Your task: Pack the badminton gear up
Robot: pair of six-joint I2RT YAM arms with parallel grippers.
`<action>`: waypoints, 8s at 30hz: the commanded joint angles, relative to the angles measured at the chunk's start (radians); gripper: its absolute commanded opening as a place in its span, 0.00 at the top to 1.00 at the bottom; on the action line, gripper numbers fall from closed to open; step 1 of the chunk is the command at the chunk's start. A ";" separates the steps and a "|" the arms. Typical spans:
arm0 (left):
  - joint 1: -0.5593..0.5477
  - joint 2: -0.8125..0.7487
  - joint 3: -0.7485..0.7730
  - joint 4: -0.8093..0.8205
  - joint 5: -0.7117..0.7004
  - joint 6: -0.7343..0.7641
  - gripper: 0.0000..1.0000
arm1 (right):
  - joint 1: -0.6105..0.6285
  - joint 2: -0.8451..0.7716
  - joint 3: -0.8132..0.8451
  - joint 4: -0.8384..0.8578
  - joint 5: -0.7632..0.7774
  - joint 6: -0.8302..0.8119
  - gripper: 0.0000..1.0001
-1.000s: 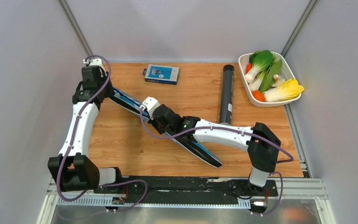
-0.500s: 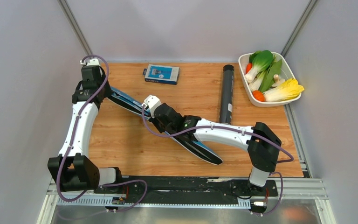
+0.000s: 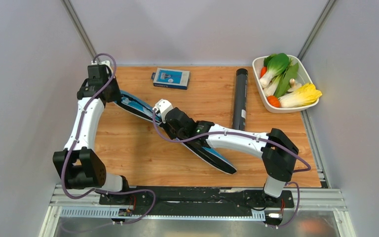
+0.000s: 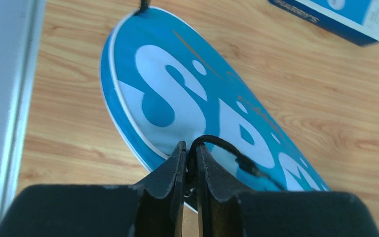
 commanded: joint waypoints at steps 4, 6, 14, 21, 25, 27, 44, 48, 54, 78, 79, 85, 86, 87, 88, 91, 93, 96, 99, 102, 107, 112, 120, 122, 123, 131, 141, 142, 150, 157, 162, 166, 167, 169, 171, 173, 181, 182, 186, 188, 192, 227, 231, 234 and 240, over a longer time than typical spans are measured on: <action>0.007 -0.059 0.004 0.001 0.454 0.074 0.76 | -0.039 -0.066 -0.012 0.054 -0.019 0.062 1.00; 0.006 -0.106 -0.015 0.061 0.548 0.046 0.71 | -0.045 -0.071 -0.019 0.061 -0.025 0.069 1.00; 0.008 -0.178 -0.035 0.117 0.594 -0.038 0.53 | -0.065 -0.089 -0.051 0.081 -0.035 0.086 1.00; 0.008 -0.133 0.010 0.110 0.280 -0.068 0.52 | -0.064 -0.097 -0.056 0.089 -0.040 0.088 1.00; 0.008 -0.042 0.068 0.098 0.278 -0.060 0.53 | -0.064 -0.097 -0.056 0.092 -0.045 0.090 1.00; 0.006 0.001 0.096 0.065 0.349 -0.051 0.55 | -0.065 -0.093 -0.056 0.092 -0.036 0.090 1.00; 0.000 -0.256 -0.182 0.086 0.609 -0.105 0.78 | -0.126 -0.099 -0.082 0.106 -0.011 0.180 1.00; 0.002 -0.268 -0.222 0.000 0.296 -0.131 0.90 | -0.126 -0.111 -0.094 0.114 -0.013 0.180 1.00; 0.024 -0.368 -0.251 0.097 -0.019 -0.294 0.45 | -0.124 -0.131 -0.126 0.150 -0.040 0.155 1.00; 0.078 0.035 -0.044 0.243 0.014 -0.545 0.38 | -0.061 -0.149 -0.175 0.231 -0.047 0.037 1.00; 0.088 0.043 -0.045 0.235 0.018 -0.540 0.42 | -0.062 -0.147 -0.174 0.232 -0.046 0.032 1.00; 0.125 0.012 -0.099 0.260 0.093 -0.519 0.84 | -0.063 -0.151 -0.171 0.231 -0.059 -0.007 1.00; 0.132 0.008 -0.105 0.255 0.112 -0.524 0.95 | -0.062 -0.158 -0.177 0.229 -0.078 -0.009 1.00; 0.134 -0.006 -0.120 0.253 0.134 -0.529 0.97 | -0.062 -0.166 -0.189 0.222 -0.100 -0.009 0.98; 0.137 -0.014 -0.133 0.252 0.146 -0.545 0.99 | -0.062 -0.180 -0.197 0.216 -0.118 -0.003 0.94; 0.138 -0.082 -0.247 0.310 0.237 -0.604 1.00 | -0.062 -0.228 -0.195 0.191 -0.176 0.028 0.80; 0.138 -0.133 -0.319 0.331 0.238 -0.676 1.00 | -0.062 -0.255 -0.178 0.190 -0.209 0.036 0.68; 0.132 -0.204 -0.401 0.370 0.232 -0.731 1.00 | -0.063 -0.261 -0.146 0.189 -0.223 0.002 0.54; 0.123 -0.275 -0.448 0.367 0.214 -0.750 1.00 | -0.080 -0.231 -0.098 0.189 -0.225 -0.024 0.47; 0.114 -0.320 -0.467 0.350 0.203 -0.764 1.00 | -0.096 -0.161 -0.022 0.156 -0.290 -0.034 0.36; 0.111 -0.359 -0.512 0.360 0.211 -0.791 1.00 | -0.101 -0.018 0.096 0.145 -0.401 -0.069 0.20; 0.108 -0.377 -0.529 0.365 0.222 -0.802 1.00 | -0.100 0.088 0.187 0.127 -0.457 -0.134 0.18; 0.108 -0.388 -0.554 0.378 0.217 -0.828 1.00 | -0.072 0.072 0.181 0.101 -0.647 -0.035 0.77; 0.108 -0.392 -0.562 0.389 0.216 -0.834 1.00 | -0.031 0.049 0.151 0.132 -0.656 -0.006 0.79; 0.107 -0.393 -0.563 0.391 0.215 -0.836 1.00 | -0.009 0.044 0.136 0.153 -0.654 0.006 0.78; 0.108 -0.401 -0.550 0.381 0.227 -0.849 1.00 | 0.076 0.101 0.114 0.154 -0.438 0.064 0.50; 0.107 -0.427 -0.561 0.381 0.236 -0.877 1.00 | 0.062 0.006 0.142 0.175 -0.245 0.101 0.45; 0.108 -0.428 -0.561 0.381 0.239 -0.879 1.00 | 0.053 0.007 0.142 0.177 -0.212 0.119 0.51; 0.108 -0.444 -0.569 0.380 0.244 -0.892 1.00 | 0.005 0.048 0.139 0.261 -0.202 0.264 0.67; 0.108 -0.441 -0.590 0.397 0.274 -0.934 1.00 | 0.002 0.105 0.177 0.292 -0.213 0.367 0.71; 0.108 -0.440 -0.580 0.382 0.260 -0.921 1.00 | 0.000 0.139 0.199 0.304 -0.218 0.389 0.74; 0.108 -0.441 -0.566 0.357 0.243 -0.895 1.00 | -0.016 0.163 0.210 0.313 -0.263 0.388 0.72; 0.107 -0.440 -0.566 0.352 0.247 -0.892 1.00 | -0.018 0.171 0.214 0.319 -0.271 0.380 0.72; 0.108 -0.441 -0.562 0.346 0.258 -0.881 1.00 | -0.023 0.182 0.222 0.325 -0.281 0.367 0.71; 0.107 -0.444 -0.562 0.339 0.265 -0.880 1.00 | -0.034 0.193 0.232 0.329 -0.309 0.368 0.71; 0.108 -0.456 -0.564 0.338 0.269 -0.883 1.00 | -0.042 0.202 0.240 0.329 -0.313 0.370 0.71; 0.108 -0.471 -0.581 0.341 0.307 -0.907 1.00 | -0.050 0.234 0.243 0.329 -0.316 0.370 0.70; 0.108 -0.473 -0.582 0.341 0.307 -0.907 1.00 | -0.050 0.234 0.240 0.329 -0.314 0.370 0.71; 0.108 -0.481 -0.587 0.341 0.303 -0.915 1.00 | -0.051 0.232 0.229 0.340 -0.309 0.370 0.78; 0.107 -0.482 -0.588 0.341 0.303 -0.919 1.00 | -0.051 0.230 0.222 0.347 -0.304 0.370 0.84; 0.108 -0.480 -0.587 0.346 0.307 -0.926 1.00 | -0.050 0.228 0.208 0.349 -0.297 0.366 0.97; 0.110 -0.403 -0.249 0.234 -0.338 -0.768 1.00 | -0.367 -0.829 -0.728 -0.310 0.200 0.690 1.00; 0.111 -0.406 -0.239 0.232 -0.387 -0.737 1.00 | -0.490 -0.908 -0.815 -0.339 0.222 0.751 1.00; 0.113 -0.402 -0.214 0.205 -0.431 -0.716 1.00 | -0.548 -0.936 -0.867 -0.339 0.251 0.801 1.00; 0.116 -0.371 -0.141 0.137 -0.456 -0.673 1.00 | -0.654 -0.929 -0.923 -0.253 0.247 0.797 1.00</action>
